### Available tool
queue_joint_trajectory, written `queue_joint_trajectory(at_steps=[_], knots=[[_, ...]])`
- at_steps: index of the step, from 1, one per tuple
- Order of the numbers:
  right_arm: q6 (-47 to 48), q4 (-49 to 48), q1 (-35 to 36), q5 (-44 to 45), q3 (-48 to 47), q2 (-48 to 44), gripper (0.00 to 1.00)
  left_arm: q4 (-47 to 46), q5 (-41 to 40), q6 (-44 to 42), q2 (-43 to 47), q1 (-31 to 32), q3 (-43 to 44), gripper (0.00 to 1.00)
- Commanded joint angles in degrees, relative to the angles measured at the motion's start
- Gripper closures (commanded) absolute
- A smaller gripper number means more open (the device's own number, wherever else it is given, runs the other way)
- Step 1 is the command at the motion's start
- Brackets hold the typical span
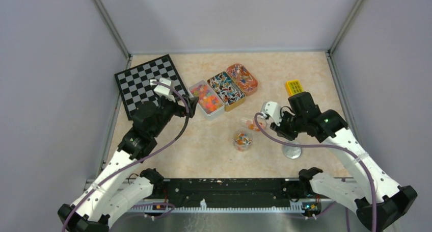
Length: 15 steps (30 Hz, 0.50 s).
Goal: Pack the candies
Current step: Place the fake candies in the packing bottle.
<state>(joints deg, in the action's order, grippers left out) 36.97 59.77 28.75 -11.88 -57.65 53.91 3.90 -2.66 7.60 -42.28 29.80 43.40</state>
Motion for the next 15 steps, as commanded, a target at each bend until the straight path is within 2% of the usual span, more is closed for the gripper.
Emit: queue_joint_trajectory(at_steps=[1, 15], knots=[[1.05, 2.73, 0.92, 0.17, -2.89, -0.08, 1.0, -2.06, 0.15, 0.67, 0.13, 0.24, 0.57, 0.01], [-0.57, 8.61, 5.01, 2.32, -5.5, 5.02, 1.0, -2.08, 0.28, 0.72, 0.13, 0.23, 0.56, 0.01]])
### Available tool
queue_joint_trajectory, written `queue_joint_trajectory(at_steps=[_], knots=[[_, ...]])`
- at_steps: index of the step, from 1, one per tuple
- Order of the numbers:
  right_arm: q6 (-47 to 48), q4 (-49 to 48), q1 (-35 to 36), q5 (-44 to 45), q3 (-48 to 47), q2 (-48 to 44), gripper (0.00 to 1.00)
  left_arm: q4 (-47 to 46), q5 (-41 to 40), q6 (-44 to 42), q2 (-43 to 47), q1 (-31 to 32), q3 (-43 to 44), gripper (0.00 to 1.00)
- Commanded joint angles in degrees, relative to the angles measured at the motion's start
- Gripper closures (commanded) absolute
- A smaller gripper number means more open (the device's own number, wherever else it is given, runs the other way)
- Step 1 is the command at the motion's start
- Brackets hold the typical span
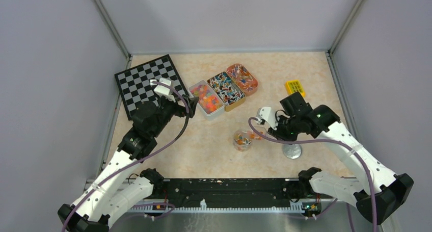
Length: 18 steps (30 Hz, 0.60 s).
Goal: Pack the candies
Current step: Place the fake candies in the packing bottle.
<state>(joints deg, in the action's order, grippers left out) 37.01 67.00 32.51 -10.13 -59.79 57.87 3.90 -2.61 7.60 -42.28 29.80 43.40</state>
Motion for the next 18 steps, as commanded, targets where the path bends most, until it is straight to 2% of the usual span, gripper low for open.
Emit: queue_joint_trajectory(at_steps=[1, 18], knots=[[-0.77, 1.61, 1.66, 0.67, -3.57, 1.43, 1.0, -2.06, 0.26, 0.75, 0.09, 0.24, 0.65, 0.01], [-2.65, 4.53, 4.73, 4.28, -6.23, 6.98, 1.0, -2.05, 0.37, 0.67, 0.84, 0.24, 0.7, 0.01]])
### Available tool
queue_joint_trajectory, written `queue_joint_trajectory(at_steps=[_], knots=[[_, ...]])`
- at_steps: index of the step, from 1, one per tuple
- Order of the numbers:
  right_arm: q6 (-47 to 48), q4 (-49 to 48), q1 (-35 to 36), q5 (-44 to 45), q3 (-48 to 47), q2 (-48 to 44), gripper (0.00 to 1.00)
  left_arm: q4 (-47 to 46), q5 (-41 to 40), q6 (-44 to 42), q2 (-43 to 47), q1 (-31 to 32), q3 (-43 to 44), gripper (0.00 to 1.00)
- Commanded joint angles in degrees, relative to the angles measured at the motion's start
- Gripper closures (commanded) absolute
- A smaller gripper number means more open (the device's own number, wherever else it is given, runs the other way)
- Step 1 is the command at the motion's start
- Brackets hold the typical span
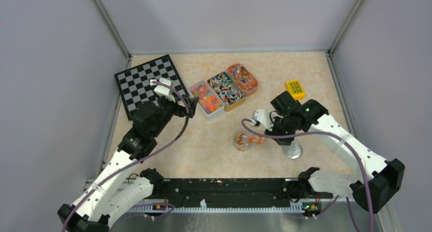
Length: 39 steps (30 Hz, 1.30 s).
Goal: Pack the candies
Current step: Place the fake candies in the packing bottle.
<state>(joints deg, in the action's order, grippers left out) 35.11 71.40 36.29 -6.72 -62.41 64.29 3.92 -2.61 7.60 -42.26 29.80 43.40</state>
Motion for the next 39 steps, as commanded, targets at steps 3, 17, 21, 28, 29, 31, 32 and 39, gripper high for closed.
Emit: queue_joint_trajectory(at_steps=[3, 17, 21, 28, 29, 31, 32, 39], knots=[[-1.16, 0.32, 1.08, 1.41, -3.78, 1.22, 1.0, -2.08, 0.41, 0.67, 0.78, 0.19, 0.77, 0.01], [-2.33, 1.03, 1.65, 3.08, -3.82, 1.19, 1.0, -2.08, 0.26, 0.67, 0.52, 0.2, 0.65, 0.01], [-2.82, 1.56, 1.77, 3.31, -4.04, 1.4, 1.0, -2.08, 0.41, 0.67, 0.32, 0.2, 0.64, 0.01], [-3.01, 2.14, 2.22, 3.8, -4.23, 1.49, 1.0, -2.08, 0.24, 0.61, 0.38, 0.23, 0.57, 0.01], [-3.1, 2.17, 2.26, 3.86, -4.26, 1.53, 1.0, -2.08, 0.24, 0.58, 0.36, 0.2, 0.62, 0.01], [-3.12, 2.29, 2.36, 3.94, -4.37, 1.54, 1.0, -2.08, 0.3, 0.58, 0.33, 0.19, 0.66, 0.01], [-3.14, 2.4, 2.4, 4.03, -4.46, 1.54, 1.0, -2.08, 0.32, 0.58, 0.34, 0.17, 0.71, 0.01], [-3.5, 3.39, 2.55, 4.5, -5.17, 1.62, 1.0, -2.03, 0.33, 0.62, 0.44, 0.23, 0.72, 0.01]])
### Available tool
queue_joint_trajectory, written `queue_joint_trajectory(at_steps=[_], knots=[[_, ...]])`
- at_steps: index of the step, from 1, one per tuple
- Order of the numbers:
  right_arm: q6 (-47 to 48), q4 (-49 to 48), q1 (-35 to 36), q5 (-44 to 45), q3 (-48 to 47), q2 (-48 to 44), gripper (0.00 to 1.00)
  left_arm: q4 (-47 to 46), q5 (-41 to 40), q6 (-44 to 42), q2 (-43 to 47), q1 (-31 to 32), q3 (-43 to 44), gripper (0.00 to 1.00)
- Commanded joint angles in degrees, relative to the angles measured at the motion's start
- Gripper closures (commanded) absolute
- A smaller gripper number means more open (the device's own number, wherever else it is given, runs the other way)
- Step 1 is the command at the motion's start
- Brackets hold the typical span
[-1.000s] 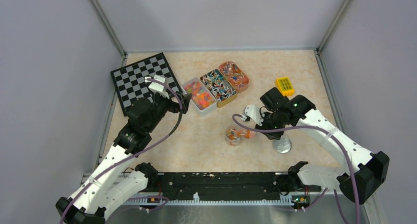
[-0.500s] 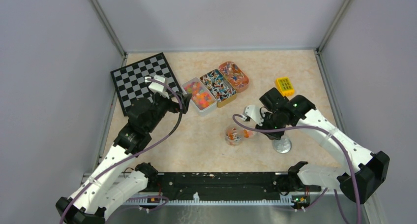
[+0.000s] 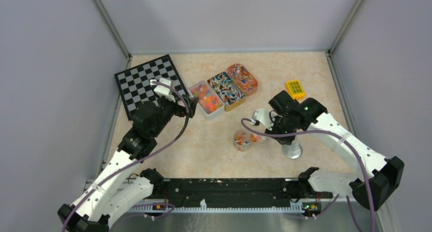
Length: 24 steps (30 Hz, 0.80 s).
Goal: Pack the candies
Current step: Place the fake candies in the packing bottle.
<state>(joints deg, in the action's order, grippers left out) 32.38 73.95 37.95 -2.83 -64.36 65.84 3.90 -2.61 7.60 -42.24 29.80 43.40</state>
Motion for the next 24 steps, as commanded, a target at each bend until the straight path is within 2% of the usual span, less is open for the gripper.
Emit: queue_joint_trajectory(at_steps=[1, 24], knots=[[-0.82, 0.86, 0.89, 0.58, -3.21, 0.14, 1.0, -2.05, 0.33, 0.58, 0.41, 0.22, 0.72, 0.01], [-3.49, 3.65, 3.0, 1.67, -6.52, 3.49, 1.0, -2.06, 0.24, 0.58, 0.49, 0.23, 0.71, 0.01]])
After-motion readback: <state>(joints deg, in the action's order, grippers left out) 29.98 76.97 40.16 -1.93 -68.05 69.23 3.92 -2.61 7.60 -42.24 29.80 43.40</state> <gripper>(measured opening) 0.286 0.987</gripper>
